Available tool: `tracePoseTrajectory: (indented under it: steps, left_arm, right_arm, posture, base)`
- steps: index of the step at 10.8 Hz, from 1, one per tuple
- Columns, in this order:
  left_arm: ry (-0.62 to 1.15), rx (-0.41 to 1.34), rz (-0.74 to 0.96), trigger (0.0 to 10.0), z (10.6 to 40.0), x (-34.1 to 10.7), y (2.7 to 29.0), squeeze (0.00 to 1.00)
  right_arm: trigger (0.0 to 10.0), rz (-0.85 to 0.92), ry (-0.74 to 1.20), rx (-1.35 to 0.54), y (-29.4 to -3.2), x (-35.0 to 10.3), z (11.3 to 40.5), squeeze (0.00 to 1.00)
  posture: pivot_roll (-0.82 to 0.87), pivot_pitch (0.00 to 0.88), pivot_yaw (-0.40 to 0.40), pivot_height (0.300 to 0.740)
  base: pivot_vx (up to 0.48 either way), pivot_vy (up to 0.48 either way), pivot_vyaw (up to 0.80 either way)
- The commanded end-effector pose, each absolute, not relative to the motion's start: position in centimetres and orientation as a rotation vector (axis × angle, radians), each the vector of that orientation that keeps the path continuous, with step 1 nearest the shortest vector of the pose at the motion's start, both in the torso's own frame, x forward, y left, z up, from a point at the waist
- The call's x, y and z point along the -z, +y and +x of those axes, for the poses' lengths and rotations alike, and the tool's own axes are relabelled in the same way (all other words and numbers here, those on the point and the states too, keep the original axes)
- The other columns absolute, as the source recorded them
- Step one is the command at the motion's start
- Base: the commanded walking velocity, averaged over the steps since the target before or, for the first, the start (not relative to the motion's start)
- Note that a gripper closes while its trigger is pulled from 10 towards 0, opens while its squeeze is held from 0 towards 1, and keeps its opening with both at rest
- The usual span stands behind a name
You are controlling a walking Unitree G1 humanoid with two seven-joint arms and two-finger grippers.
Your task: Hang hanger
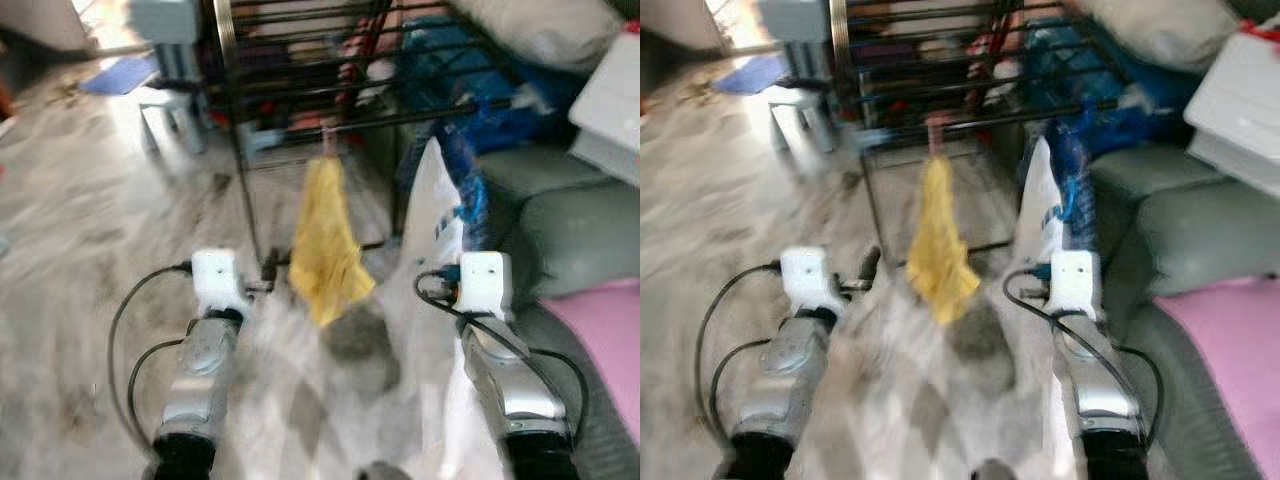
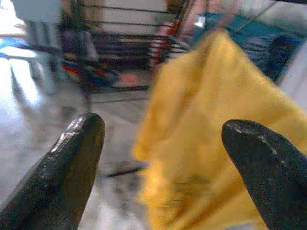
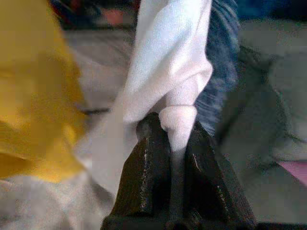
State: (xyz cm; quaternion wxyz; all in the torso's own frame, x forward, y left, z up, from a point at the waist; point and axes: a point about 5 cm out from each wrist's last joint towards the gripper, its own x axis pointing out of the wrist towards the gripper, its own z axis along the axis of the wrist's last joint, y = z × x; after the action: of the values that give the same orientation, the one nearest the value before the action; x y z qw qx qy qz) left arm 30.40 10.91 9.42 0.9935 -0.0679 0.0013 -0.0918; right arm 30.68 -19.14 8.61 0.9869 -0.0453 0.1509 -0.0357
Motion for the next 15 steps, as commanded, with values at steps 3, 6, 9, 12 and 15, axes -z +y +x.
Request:
tracePoseTrajectory:
  steps: [3, 6, 9, 12, 15]
  left_arm:
    - [0.038, 0.152, -0.118, 10.0, 30.4, -9.0, 12.0, 0.0]
    - [0.036, 0.141, -0.091, 10.0, 30.4, -9.0, 12.2, 0.0]
    - [0.038, 0.157, -0.091, 10.0, 30.2, -9.0, 11.7, 0.0]
    - [0.034, 0.165, -0.092, 10.0, 30.3, -9.1, 11.6, 0.0]
    - [0.036, 0.165, -0.088, 10.0, 30.3, -9.1, 11.6, 0.0]
  right_arm:
    - [10.0, -0.056, 0.295, -0.024, -17.5, -8.9, 31.0, 0.0]
    - [10.0, -0.036, 0.308, -0.074, -17.0, -8.8, 31.3, 0.0]
    - [10.0, -0.048, 0.307, -0.079, -17.3, -8.9, 31.5, 0.0]
    - [10.0, -0.046, 0.313, -0.1, -17.6, -8.7, 31.7, 0.0]
    - [10.0, 0.009, 0.315, -0.333, -14.5, -8.9, 31.2, 0.0]
  posture:
    - [-0.09, 0.095, -0.018, 0.74]
    - [-0.08, 0.101, -0.022, 0.74]
    - [-0.09, 0.097, -0.023, 0.74]
    - [-0.09, 0.095, -0.019, 0.74]
    - [-0.09, 0.094, -0.019, 0.74]
  base:
    - [0.294, 0.38, 0.0]
    - [0.0, 0.0, 0.0]
    - [0.0, 0.0, 0.0]
    - [0.0, 0.0, 0.0]
    - [0.0, 0.0, 0.0]
